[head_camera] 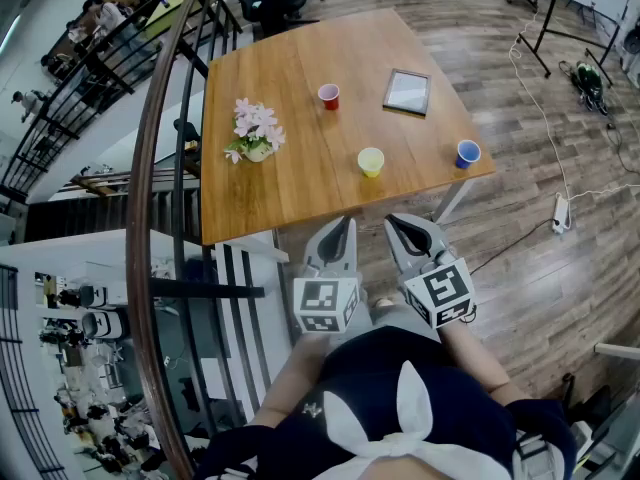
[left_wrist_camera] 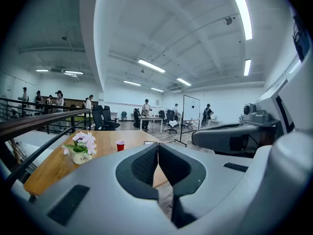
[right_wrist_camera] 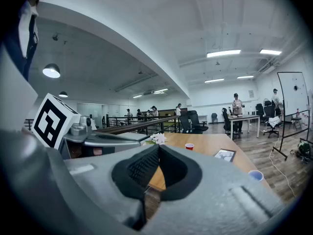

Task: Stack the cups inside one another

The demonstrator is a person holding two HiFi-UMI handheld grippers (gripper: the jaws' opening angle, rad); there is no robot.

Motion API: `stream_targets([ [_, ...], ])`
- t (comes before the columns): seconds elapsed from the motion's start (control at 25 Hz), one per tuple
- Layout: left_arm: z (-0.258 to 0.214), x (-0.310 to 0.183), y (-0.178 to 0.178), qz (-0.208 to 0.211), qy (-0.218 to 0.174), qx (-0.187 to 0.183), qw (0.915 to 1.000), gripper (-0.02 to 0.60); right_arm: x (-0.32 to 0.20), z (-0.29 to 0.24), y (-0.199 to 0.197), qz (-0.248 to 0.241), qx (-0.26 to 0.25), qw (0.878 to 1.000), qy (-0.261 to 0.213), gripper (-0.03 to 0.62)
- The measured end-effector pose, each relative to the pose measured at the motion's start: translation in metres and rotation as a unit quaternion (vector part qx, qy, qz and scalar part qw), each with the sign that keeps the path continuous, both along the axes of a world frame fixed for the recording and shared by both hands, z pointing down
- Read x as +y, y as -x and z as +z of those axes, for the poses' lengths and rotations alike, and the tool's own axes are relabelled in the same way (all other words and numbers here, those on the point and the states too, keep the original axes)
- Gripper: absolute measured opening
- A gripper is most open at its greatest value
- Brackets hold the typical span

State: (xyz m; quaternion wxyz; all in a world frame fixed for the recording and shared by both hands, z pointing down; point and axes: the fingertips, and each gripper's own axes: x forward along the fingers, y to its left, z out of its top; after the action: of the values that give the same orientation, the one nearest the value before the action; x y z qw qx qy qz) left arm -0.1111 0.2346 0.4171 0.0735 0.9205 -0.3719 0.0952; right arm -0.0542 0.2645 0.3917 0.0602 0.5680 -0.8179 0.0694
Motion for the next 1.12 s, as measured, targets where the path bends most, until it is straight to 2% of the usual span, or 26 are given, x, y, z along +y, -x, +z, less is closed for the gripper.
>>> stream_targets([
  [0.52, 0.018, -0.032, -0.012, 0.005, 0.016, -0.005, 0.9998, 0.02, -0.027, 0.018, -0.033, 0.041, -0.002, 0.999, 0.012, -0.002],
  [0.64, 0.02, -0.05, -0.012, 0.003, 0.015, -0.007, 0.9999, 0.02, -0.038, 0.026, -0.042, 0.047, 0.002, 0.999, 0.026, -0.002],
  [0.76, 0.019, -0.073, -0.013, -0.001, 0.018, -0.003, 0.9998, 0.02, -0.057, 0.024, -0.048, 0.051, 0.006, 0.998, 0.02, -0.002],
  [1.12, 0.019, -0.137, -0.035, 0.011, 0.021, -0.003, 0.9997, 0.02, -0.114, 0.028, -0.06, 0.042, 0.017, 0.998, 0.033, 0.0],
])
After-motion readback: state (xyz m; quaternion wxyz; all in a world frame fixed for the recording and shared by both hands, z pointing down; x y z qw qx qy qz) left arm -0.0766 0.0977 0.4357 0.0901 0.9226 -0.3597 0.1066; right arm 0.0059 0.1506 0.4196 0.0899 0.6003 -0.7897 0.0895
